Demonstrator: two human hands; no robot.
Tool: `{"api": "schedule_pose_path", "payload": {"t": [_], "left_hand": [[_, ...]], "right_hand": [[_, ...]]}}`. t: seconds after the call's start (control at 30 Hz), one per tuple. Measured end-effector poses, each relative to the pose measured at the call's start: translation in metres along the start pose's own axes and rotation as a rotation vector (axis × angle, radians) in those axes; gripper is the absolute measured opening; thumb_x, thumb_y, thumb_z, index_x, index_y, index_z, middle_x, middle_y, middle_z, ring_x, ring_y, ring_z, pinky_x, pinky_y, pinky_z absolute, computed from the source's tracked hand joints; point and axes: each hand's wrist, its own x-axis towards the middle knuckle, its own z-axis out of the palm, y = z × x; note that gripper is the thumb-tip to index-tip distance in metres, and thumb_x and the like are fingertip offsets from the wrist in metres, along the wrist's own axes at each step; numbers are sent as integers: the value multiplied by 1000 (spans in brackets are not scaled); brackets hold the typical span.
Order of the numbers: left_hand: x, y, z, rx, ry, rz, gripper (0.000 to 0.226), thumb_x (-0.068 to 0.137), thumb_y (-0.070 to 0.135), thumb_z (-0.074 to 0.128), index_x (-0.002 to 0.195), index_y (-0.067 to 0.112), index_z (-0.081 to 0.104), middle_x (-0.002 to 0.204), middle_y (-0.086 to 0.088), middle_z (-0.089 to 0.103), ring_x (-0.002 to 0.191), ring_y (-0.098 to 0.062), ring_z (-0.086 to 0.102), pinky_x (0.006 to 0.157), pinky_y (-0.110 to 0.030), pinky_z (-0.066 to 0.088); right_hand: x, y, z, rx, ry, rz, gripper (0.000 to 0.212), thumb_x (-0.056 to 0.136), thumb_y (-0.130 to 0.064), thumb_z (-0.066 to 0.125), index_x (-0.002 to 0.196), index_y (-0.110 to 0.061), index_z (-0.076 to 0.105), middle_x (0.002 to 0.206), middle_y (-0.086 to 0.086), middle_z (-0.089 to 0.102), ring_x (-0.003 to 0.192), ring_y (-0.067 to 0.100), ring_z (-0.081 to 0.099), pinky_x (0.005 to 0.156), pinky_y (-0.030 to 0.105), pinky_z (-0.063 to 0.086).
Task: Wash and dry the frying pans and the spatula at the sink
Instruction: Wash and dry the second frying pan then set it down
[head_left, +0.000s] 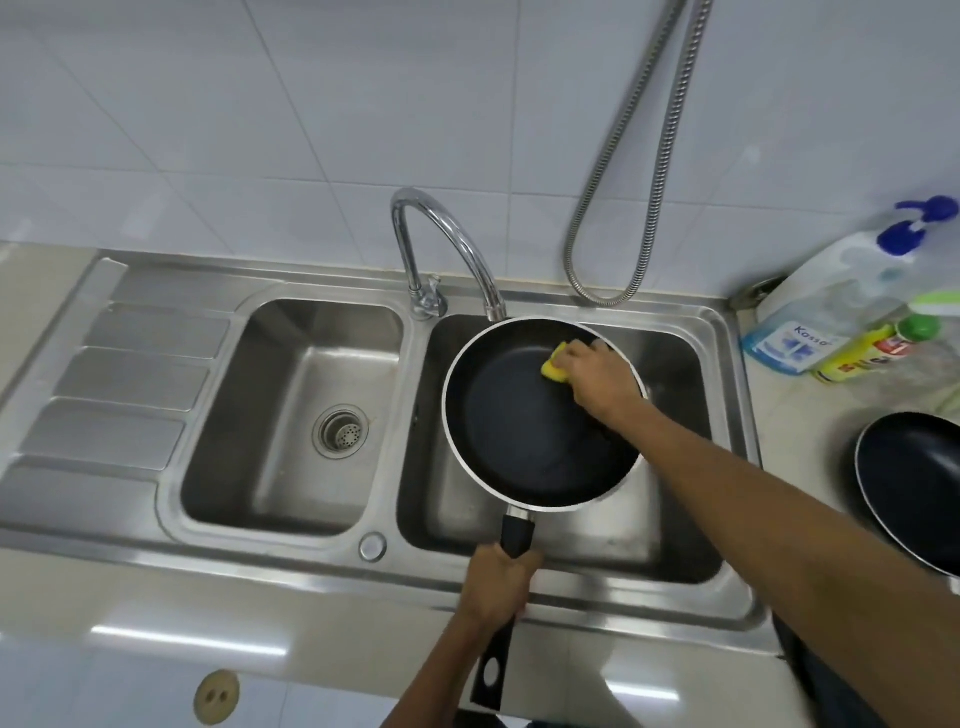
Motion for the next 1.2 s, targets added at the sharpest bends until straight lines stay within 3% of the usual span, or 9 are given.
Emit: {"api": "schedule_pose_path", "payload": {"t": [0.13,0.3,0.47,0.6,0.7,0.77,0.87,1.07,1.2], "left_hand": [[4,4,9,2,-1,-14,25,82,17,64,59,10,57,48,-8,51,39,-18,48,46,-28,40],[-1,4,24,11,-10,-18,25,87,14,62,62,12,55,46,-2,51,37,-12,47,40,-25,40],[-1,5,22,30,34,-21,23,82,21,65,62,13,58,51,-4,54,44,-15,50,46,-27,41],[5,6,19,24,59,-28,27,79,24,66,55,13,59,48,-6,53,43,-18,50,47,-25,40],[7,12,26,2,37,-22,32,82,21,64,52,11,59,46,-9,53,40,-19,49,46,-24,41],[6,15,32,-3,33,-9,33,84,20,64,54,10,59,46,-9,53,39,-19,49,45,-23,40],[0,15,41,-31,12,8,21,86,16,64,67,9,58,52,-6,53,40,-15,49,42,-23,40],[-7,10,40,-22,85,4,21,83,17,65,66,9,55,53,-7,50,42,-18,45,41,-25,38],[-3,10,29,-7,93,0,32,82,17,64,54,13,52,45,-2,47,37,-16,44,43,-25,38]], "right_hand": [[-80,-12,21,165,-99,24,45,85,-10,63,127,-27,62,129,1,60,108,34,61,91,42,52],[-55,-88,25,312,-88,-283,23,89,-13,61,104,-30,65,111,-2,66,99,31,63,82,42,56],[21,-56,12,172,-26,-72,37,94,-15,58,130,-24,62,132,5,61,119,35,57,95,45,50],[-24,-1,25,78,-2,71,45,91,-8,55,134,-20,56,143,8,55,131,37,49,108,52,38],[-78,-12,27,208,-11,52,45,81,-5,63,121,-24,67,127,3,69,115,35,63,96,45,49],[-94,-48,20,365,-79,-30,30,88,-16,60,115,-27,69,114,3,73,104,34,68,84,41,56],[-68,-98,6,401,-114,-64,28,97,-17,50,123,-19,58,108,19,68,98,44,64,78,46,53],[28,-65,8,111,-76,70,46,91,-17,62,135,-14,50,140,17,54,122,41,52,101,51,45],[-7,-12,24,43,-16,165,47,93,-12,57,138,-17,46,141,11,49,118,40,51,92,50,48]]}}
